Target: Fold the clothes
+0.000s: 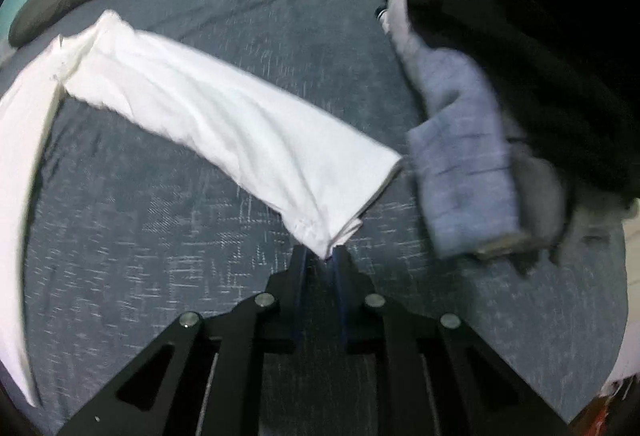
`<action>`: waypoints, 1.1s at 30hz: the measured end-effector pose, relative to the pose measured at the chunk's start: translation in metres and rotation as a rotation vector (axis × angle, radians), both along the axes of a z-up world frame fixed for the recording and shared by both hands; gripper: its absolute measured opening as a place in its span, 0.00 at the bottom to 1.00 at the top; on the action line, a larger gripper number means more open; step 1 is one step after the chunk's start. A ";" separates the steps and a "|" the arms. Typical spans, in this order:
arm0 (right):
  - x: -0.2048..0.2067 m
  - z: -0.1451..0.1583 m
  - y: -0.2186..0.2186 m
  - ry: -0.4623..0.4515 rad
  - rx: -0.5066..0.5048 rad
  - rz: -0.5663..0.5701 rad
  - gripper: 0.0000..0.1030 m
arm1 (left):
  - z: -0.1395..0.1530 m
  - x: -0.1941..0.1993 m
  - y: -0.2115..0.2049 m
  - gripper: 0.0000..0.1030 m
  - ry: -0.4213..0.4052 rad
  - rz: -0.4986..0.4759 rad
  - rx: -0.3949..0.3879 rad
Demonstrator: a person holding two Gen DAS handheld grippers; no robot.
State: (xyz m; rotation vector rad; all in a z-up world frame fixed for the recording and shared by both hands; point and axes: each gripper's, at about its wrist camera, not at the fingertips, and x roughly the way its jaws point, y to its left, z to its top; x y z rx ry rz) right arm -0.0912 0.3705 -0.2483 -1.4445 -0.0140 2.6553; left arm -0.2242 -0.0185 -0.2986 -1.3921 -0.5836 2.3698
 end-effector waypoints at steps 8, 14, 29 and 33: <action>-0.026 0.038 -0.026 0.102 -0.104 0.028 0.29 | 0.002 -0.004 -0.008 0.96 0.007 0.025 -0.009; -0.129 0.030 -0.071 0.098 -0.181 0.100 0.29 | -0.005 -0.009 -0.022 0.96 0.003 0.062 -0.031; -0.303 -0.006 -0.152 0.012 -0.169 0.170 0.29 | -0.028 -0.021 -0.037 0.96 -0.031 0.100 -0.084; -0.333 -0.015 -0.162 -0.013 -0.129 0.165 0.29 | -0.032 -0.022 -0.033 0.96 -0.037 0.093 -0.092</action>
